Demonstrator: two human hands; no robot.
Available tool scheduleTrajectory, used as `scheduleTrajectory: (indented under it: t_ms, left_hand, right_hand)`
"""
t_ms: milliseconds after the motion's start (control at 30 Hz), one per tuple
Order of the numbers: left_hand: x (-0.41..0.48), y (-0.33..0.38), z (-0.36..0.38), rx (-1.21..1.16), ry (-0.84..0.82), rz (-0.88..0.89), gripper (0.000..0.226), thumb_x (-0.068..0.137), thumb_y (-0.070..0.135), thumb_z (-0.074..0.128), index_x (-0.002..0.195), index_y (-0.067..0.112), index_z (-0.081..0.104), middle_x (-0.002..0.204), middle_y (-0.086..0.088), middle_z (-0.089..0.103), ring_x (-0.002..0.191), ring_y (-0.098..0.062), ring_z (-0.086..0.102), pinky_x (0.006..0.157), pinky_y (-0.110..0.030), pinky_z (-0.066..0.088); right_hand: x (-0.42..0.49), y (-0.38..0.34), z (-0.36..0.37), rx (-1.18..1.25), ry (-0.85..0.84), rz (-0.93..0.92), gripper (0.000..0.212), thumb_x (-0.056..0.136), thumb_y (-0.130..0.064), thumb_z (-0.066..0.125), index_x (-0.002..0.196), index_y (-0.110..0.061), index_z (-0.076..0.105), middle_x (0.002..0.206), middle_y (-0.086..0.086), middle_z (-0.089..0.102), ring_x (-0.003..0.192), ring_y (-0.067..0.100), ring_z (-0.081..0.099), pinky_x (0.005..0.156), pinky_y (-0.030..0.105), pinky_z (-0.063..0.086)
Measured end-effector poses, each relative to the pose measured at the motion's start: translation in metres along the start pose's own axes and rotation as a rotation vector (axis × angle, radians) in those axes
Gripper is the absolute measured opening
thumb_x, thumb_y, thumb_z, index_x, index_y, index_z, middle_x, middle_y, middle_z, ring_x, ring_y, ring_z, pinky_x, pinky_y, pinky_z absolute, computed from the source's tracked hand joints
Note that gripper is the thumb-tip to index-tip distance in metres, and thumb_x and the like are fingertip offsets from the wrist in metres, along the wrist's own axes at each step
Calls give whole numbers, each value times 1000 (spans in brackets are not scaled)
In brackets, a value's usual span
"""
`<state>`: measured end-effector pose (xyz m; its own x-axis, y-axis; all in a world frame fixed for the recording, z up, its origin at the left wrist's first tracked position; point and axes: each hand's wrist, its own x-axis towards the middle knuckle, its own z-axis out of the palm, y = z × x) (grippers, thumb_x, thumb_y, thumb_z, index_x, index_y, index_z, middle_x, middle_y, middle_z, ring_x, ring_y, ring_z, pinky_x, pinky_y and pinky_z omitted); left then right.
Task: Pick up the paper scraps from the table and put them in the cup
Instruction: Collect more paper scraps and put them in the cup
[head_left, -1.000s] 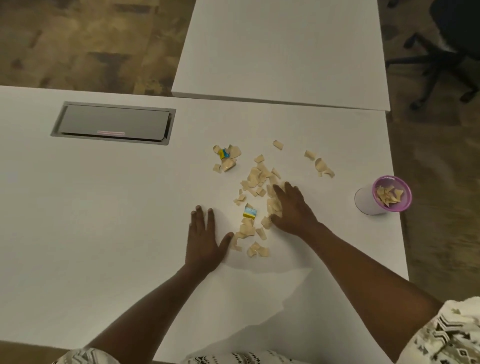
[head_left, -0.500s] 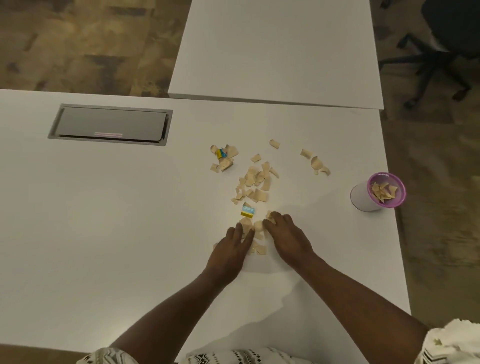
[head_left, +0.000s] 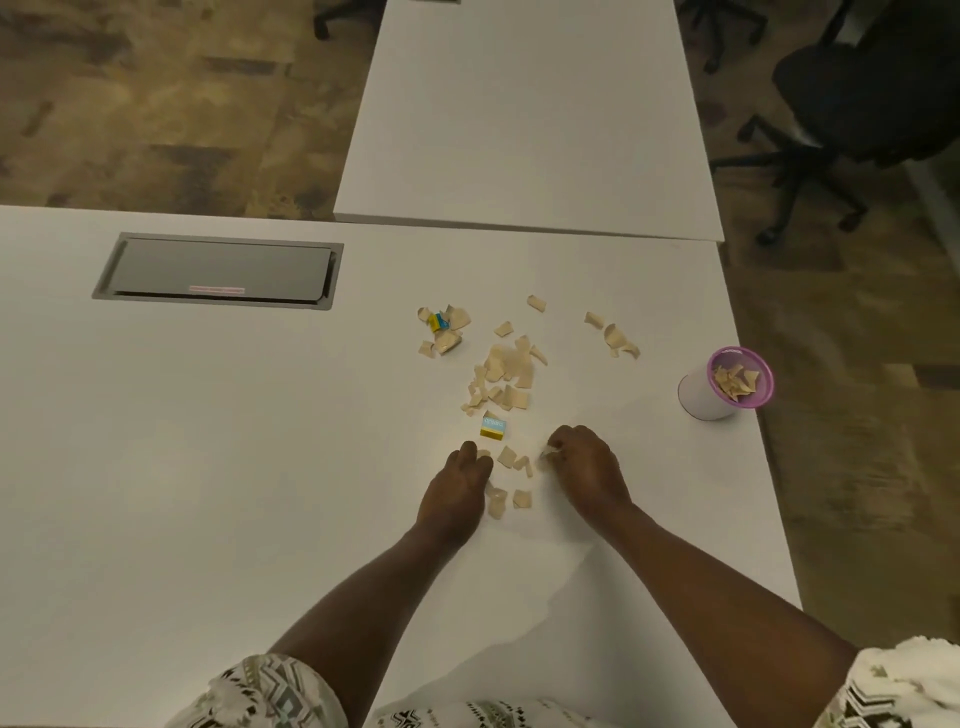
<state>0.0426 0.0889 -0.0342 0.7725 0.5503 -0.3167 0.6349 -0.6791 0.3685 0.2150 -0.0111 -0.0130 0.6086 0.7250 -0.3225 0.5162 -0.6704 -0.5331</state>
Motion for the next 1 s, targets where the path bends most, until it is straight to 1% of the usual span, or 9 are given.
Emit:
scheduleTrajectory:
  t_ms: [133, 233, 333, 400, 533, 667, 767, 900, 1000]
  left_hand:
    - [-4, 3, -8, -168, 73, -74, 14, 85, 2, 44, 92, 8, 54, 93, -6, 48, 83, -26, 50, 64, -36, 46]
    - [-7, 5, -17, -333, 126, -147, 24, 82, -1, 42, 93, 10, 62, 91, -5, 53, 79, -25, 55, 67, -34, 48]
    - [-8, 7, -26, -435, 175, -182, 26, 88, 2, 44, 93, 13, 67, 91, -5, 57, 79, -25, 57, 66, -29, 40]
    - [-7, 9, -32, -471, 191, -175, 28, 89, 3, 45, 98, 14, 69, 93, -8, 59, 83, -27, 60, 68, -30, 40]
    - [-8, 17, -42, -561, 213, -167, 39, 89, 3, 44, 118, 17, 66, 103, -8, 63, 94, -25, 61, 81, -36, 49]
    - [-1, 33, -46, -594, 235, -215, 27, 91, 7, 49, 104, 16, 71, 105, -2, 71, 97, -21, 65, 75, -28, 47]
    - [7, 53, -49, -618, 213, -295, 30, 88, 8, 49, 98, 18, 75, 102, 2, 74, 95, -19, 68, 78, -30, 54]
    - [22, 87, -48, -648, 217, -358, 26, 86, 9, 53, 92, 20, 76, 98, 3, 75, 93, -18, 67, 75, -27, 52]
    - [38, 114, -49, -645, 243, -365, 22, 85, 8, 56, 93, 16, 75, 99, 1, 75, 94, -20, 66, 74, -26, 49]
  right_hand:
    - [-11, -7, -4, 234, 76, 209, 14, 82, -12, 55, 77, -22, 64, 80, -9, 64, 77, 13, 59, 58, 21, 38]
    - [-20, -13, -9, 322, 127, 298, 12, 81, -16, 57, 75, -23, 65, 78, -7, 66, 75, 13, 61, 58, 23, 42]
    - [-30, -18, -10, 355, 172, 329, 8, 84, -17, 61, 80, -23, 66, 78, -7, 65, 73, 13, 60, 55, 20, 41]
    - [-36, -20, -12, 356, 209, 333, 6, 86, -16, 63, 85, -22, 65, 81, -8, 63, 74, 12, 58, 55, 20, 41]
    - [-43, -20, -20, 360, 269, 305, 7, 87, -15, 61, 91, -20, 64, 83, -8, 61, 75, 11, 57, 61, 21, 43]
    - [-44, -13, -32, 395, 281, 277, 10, 86, -13, 62, 91, -22, 66, 80, -11, 59, 73, 8, 57, 61, 21, 50]
    - [-40, -2, -45, 435, 276, 250, 10, 86, -13, 66, 88, -22, 66, 78, -11, 60, 72, 8, 59, 56, 16, 53]
    - [-31, 19, -66, 514, 266, 233, 9, 85, -10, 68, 86, -19, 69, 78, -9, 62, 72, 11, 65, 67, 33, 63]
    - [-24, 36, -84, 541, 247, 216, 9, 86, -10, 69, 86, -19, 69, 79, -8, 64, 73, 14, 67, 67, 34, 63]
